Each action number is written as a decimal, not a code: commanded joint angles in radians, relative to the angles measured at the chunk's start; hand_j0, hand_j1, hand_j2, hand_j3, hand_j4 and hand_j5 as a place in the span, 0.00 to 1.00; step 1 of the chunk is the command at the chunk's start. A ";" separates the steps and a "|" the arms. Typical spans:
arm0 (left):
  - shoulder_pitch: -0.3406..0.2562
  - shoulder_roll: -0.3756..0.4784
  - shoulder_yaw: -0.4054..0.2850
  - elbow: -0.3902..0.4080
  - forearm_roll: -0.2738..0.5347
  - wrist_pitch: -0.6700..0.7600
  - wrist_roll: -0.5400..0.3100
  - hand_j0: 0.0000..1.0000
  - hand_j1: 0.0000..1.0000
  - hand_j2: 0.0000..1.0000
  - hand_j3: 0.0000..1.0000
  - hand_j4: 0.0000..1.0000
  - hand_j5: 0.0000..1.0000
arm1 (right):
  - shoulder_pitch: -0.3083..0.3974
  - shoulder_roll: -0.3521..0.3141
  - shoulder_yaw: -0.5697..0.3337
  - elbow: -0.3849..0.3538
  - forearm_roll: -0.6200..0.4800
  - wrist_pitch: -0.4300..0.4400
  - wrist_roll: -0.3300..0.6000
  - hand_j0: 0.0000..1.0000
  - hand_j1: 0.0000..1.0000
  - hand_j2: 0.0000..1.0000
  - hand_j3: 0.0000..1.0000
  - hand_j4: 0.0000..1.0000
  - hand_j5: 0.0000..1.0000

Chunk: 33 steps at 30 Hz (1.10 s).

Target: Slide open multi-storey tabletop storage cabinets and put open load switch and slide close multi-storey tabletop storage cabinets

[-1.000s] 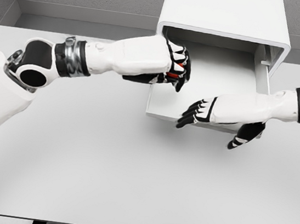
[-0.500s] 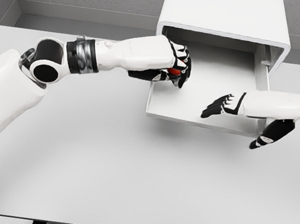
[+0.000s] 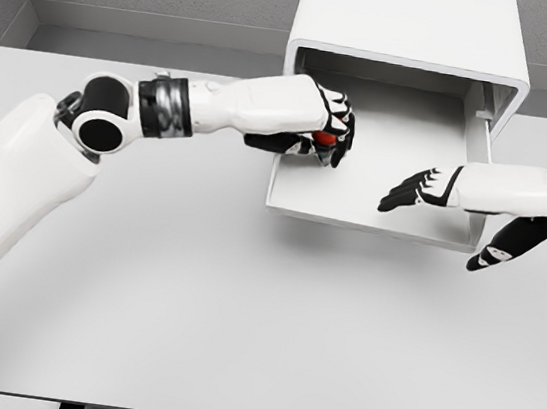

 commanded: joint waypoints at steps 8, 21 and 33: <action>-0.034 -0.054 -0.010 0.086 -0.025 0.000 -0.001 0.37 0.37 0.37 0.37 0.37 0.37 | -0.005 -0.004 -0.003 -0.002 -0.007 0.003 0.000 1.00 1.00 1.00 1.00 1.00 1.00; -0.032 -0.037 -0.007 -0.006 0.061 0.000 -0.004 1.00 1.00 1.00 1.00 1.00 1.00 | -0.008 -0.004 -0.003 -0.005 -0.007 0.003 0.000 1.00 1.00 1.00 1.00 1.00 1.00; -0.002 0.449 -0.050 -0.312 0.569 0.000 -0.112 1.00 1.00 1.00 1.00 1.00 1.00 | 0.002 0.009 0.008 -0.005 -0.005 0.003 0.000 1.00 1.00 1.00 1.00 1.00 1.00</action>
